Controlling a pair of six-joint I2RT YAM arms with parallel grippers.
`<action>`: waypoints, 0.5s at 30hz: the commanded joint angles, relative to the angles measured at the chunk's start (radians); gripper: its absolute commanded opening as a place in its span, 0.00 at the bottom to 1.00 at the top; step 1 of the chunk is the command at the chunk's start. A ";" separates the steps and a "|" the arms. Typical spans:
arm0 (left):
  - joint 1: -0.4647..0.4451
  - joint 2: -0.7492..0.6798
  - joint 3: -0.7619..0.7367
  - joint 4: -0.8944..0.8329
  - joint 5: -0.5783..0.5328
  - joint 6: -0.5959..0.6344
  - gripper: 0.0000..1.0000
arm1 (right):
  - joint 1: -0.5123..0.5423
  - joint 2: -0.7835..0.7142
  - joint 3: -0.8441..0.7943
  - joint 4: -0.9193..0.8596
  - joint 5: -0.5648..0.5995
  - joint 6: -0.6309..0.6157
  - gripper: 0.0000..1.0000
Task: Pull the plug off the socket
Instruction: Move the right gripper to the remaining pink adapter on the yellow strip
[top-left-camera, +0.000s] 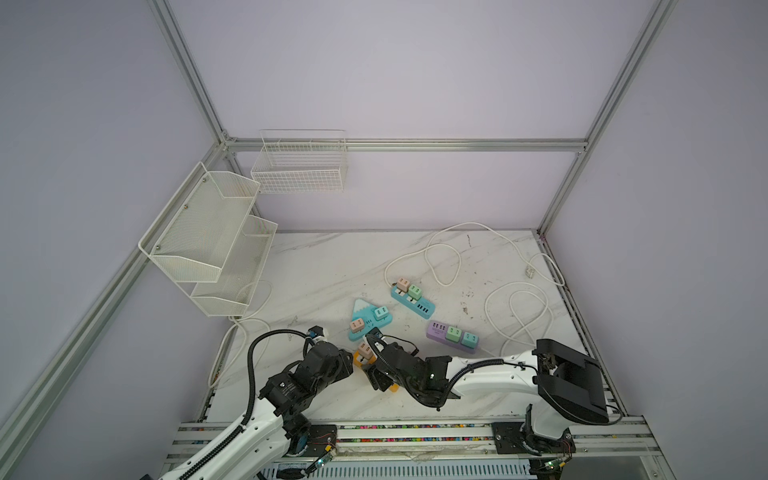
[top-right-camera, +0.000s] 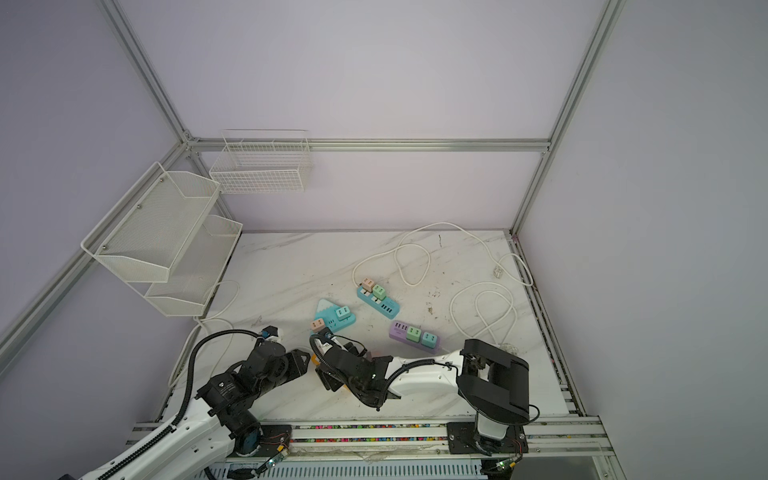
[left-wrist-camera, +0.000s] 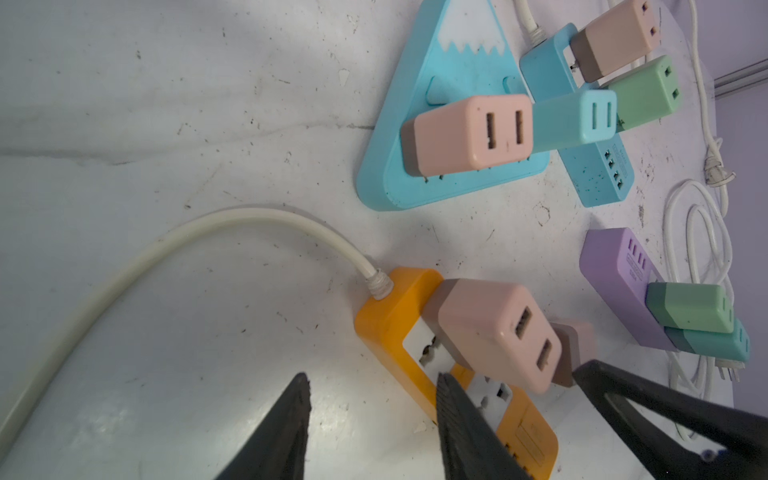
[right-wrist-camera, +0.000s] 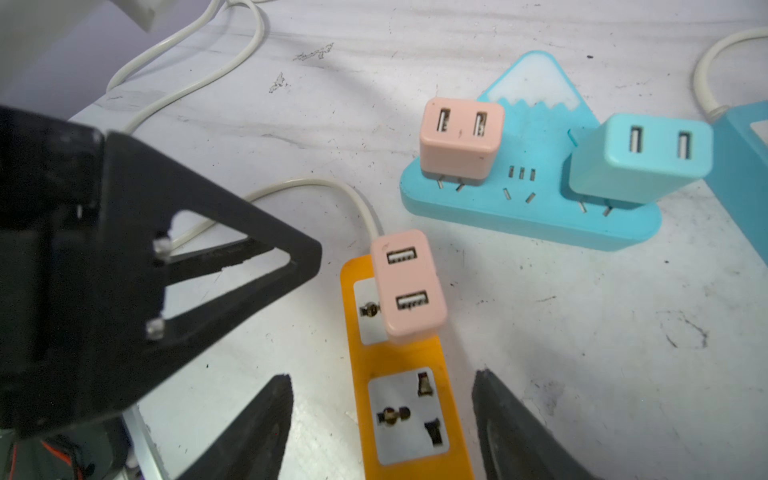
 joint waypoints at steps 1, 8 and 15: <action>0.042 0.024 -0.046 0.102 0.072 0.020 0.48 | -0.025 0.032 0.030 0.005 -0.006 -0.022 0.70; 0.092 0.117 -0.066 0.205 0.170 0.025 0.43 | -0.059 0.093 0.110 -0.038 -0.029 -0.060 0.66; 0.113 0.166 -0.086 0.249 0.205 0.030 0.39 | -0.110 0.119 0.125 -0.036 -0.091 -0.089 0.57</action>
